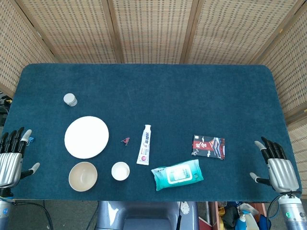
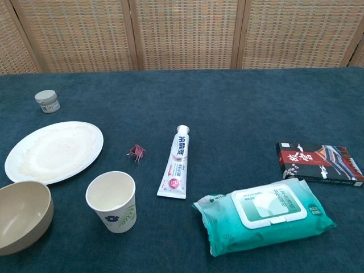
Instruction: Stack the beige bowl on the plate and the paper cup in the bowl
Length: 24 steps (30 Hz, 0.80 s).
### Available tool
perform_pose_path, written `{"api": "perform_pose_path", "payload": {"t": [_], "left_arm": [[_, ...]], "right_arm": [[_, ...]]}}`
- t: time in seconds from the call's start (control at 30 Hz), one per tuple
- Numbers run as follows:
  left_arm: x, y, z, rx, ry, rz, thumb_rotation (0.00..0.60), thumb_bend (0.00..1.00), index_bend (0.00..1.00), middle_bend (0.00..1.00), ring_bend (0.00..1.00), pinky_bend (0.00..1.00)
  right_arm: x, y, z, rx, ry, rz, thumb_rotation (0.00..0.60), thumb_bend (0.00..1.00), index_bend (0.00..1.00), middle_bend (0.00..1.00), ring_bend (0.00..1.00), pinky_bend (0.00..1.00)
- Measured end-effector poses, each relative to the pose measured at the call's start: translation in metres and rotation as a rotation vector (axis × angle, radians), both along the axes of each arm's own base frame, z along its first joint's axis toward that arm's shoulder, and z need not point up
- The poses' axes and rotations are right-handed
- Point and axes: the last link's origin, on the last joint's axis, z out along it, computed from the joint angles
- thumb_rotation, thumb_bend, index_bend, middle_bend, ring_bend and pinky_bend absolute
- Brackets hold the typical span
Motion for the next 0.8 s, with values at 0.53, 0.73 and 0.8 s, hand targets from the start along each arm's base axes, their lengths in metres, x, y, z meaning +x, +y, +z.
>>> {"api": "perform_pose_path", "payload": {"t": [0.53,0.73,0.8], "left_arm": [[0.0009,0.0004,0.0002,-0.005,-0.015,-0.007,0.600,0.12,0.00,0.00,0.00,0.00],[0.0013,0.0000,-0.0004,-0.009,-0.019,-0.009,0.600,0.12,0.00,0.00,0.00,0.00],[0.0020,-0.0004,-0.0004,-0.010,-0.020,-0.011,0.600,0.12,0.00,0.00,0.00,0.00]], "right_arm": [[0.0007,-0.0006,0.0001,-0.004,0.002,0.000,0.600,0.14,0.08,0.00,0.00,0.00],[0.0010,-0.0006,-0.0002,-0.004,0.004,0.002,0.600,0.14,0.08,0.00,0.00,0.00],[0.0012,-0.0002,0.0002,-0.006,0.005,0.004,0.600,0.14,0.08,0.00,0.00,0.00]]}}
